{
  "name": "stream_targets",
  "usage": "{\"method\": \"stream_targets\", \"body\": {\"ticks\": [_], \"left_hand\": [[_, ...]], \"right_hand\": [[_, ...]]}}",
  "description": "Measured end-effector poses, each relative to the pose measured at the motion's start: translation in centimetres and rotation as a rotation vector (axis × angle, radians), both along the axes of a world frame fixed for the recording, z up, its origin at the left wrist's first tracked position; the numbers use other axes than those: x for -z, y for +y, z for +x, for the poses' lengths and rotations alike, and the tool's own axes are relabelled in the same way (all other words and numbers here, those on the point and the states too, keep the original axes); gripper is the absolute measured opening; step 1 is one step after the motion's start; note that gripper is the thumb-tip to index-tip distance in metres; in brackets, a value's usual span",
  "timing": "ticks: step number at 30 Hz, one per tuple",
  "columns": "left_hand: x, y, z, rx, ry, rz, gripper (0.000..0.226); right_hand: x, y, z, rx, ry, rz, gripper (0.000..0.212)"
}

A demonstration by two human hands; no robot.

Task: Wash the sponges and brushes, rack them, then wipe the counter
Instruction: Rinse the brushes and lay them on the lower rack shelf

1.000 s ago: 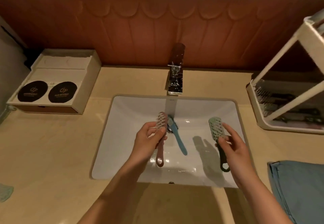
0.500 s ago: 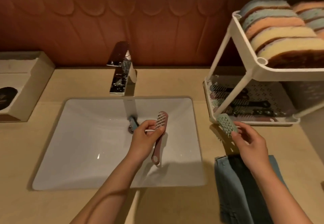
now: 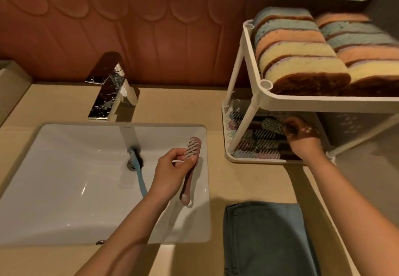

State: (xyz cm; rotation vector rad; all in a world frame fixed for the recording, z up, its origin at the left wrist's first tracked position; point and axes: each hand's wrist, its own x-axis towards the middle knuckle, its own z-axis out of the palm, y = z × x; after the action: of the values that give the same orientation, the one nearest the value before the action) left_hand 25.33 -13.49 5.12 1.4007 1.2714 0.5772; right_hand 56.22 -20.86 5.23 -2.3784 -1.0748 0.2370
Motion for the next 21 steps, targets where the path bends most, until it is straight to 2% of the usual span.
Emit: {"method": "stream_targets", "body": {"ticks": [4,8,12,15,21], "left_hand": [[-0.1,-0.1,0.6,0.014,0.003,-0.016,0.024],[-0.2,-0.2,0.9,0.014,0.001,-0.018,0.022],[-0.4,-0.3,1.2,0.008,-0.011,0.001,0.021],[-0.6,-0.5,1.5,0.011,-0.013,0.008,0.021],[-1.2,-0.6,2.2,0.028,-0.032,-0.019,0.027]], "right_hand": [[1.6,2.7,2.7,-0.021,0.028,-0.069,0.023],[3.0,4.2,4.0,-0.043,0.045,-0.110,0.032],[3.6,4.6,4.0,-0.107,0.081,-0.125,0.019],[3.9,4.5,4.0,-0.158,0.097,-0.112,0.018],[3.6,4.1,3.4,-0.193,0.115,-0.127,0.031]]}}
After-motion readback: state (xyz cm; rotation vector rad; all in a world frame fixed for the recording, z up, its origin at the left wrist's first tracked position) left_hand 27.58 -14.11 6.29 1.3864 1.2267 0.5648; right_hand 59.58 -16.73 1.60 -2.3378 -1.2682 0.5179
